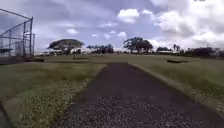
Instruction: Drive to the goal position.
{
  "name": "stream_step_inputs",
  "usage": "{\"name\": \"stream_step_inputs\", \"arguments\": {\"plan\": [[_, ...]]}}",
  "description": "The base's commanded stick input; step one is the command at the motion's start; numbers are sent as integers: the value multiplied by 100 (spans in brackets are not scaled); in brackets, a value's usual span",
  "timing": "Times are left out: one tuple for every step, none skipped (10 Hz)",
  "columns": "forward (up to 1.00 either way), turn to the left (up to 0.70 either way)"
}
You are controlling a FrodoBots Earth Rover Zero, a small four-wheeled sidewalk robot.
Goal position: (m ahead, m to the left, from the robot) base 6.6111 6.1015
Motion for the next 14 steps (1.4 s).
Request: {"name": "stream_step_inputs", "arguments": {"plan": [[70, 0], [70, 0], [70, 0], [70, -2], [70, -28], [70, -34], [70, -35], [70, -35], [70, -11], [70, -5], [70, 0], [70, 0], [70, 0], [70, 0]]}}
